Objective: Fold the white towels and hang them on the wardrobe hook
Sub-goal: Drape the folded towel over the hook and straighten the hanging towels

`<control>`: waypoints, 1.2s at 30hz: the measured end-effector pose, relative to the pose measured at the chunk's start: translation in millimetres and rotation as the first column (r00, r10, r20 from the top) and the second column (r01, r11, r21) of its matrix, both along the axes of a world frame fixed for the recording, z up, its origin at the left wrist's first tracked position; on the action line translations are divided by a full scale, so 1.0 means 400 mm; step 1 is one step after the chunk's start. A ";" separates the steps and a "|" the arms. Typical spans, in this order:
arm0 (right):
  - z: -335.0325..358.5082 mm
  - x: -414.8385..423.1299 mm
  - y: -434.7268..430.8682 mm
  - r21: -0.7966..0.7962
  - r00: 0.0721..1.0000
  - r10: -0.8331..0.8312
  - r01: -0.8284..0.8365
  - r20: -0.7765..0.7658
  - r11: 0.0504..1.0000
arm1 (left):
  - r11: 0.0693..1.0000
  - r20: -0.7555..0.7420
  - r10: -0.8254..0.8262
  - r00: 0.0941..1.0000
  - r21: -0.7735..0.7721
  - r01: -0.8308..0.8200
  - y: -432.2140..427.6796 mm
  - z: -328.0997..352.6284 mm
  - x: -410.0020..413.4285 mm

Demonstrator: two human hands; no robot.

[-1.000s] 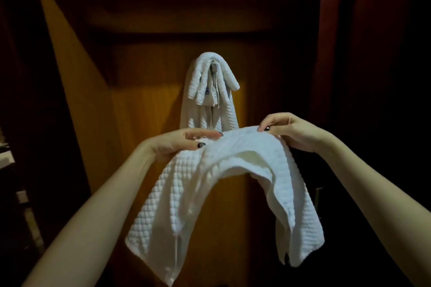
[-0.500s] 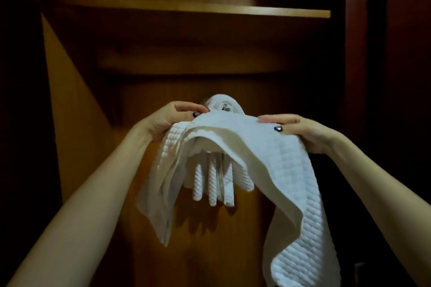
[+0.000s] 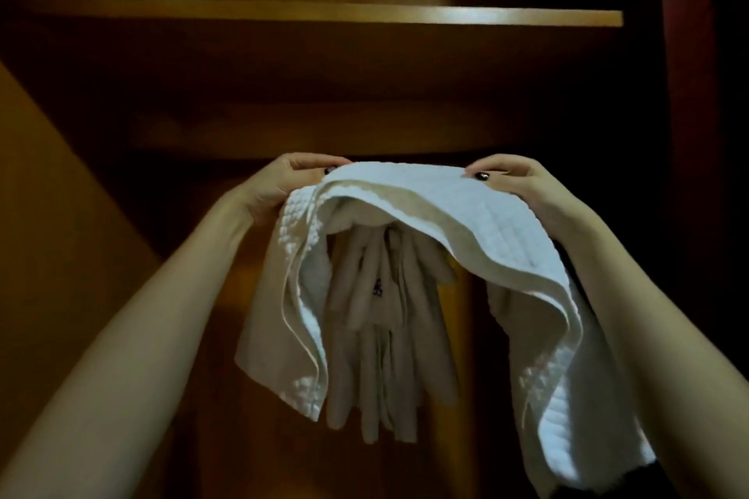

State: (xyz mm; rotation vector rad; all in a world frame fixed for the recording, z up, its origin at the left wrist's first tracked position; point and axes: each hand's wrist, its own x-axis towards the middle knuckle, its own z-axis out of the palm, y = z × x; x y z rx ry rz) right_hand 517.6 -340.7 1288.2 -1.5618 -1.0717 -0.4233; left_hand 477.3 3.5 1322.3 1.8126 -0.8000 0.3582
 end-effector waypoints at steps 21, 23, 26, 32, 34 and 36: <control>0.165 0.333 0.158 0.026 0.990 -0.134 0.133 0.032 0.991 | 0.968 0.189 0.252 0.949 -0.060 -0.245 0.084 0.027 0.202; 0.138 0.351 0.161 0.039 0.992 -0.120 0.118 0.047 0.992 | 0.961 0.201 0.275 0.940 -0.077 -0.265 0.085 0.006 0.228; 0.078 0.403 0.170 0.096 0.993 -0.118 0.116 0.025 0.989 | 0.953 0.199 0.303 0.932 -0.053 -0.298 0.081 -0.025 0.260; 0.052 0.478 0.204 0.198 0.986 -0.159 0.165 -0.045 0.966 | 0.936 0.107 0.322 0.941 -0.183 -0.299 0.081 -0.053 0.328; 0.047 0.501 0.212 0.192 0.985 -0.165 0.171 -0.048 0.966 | 0.923 0.091 0.361 0.928 -0.175 -0.342 0.084 -0.054 0.350; 0.033 0.528 0.222 0.170 0.985 -0.165 0.171 -0.053 0.970 | 0.925 0.078 0.366 0.927 -0.143 -0.353 0.091 -0.062 0.377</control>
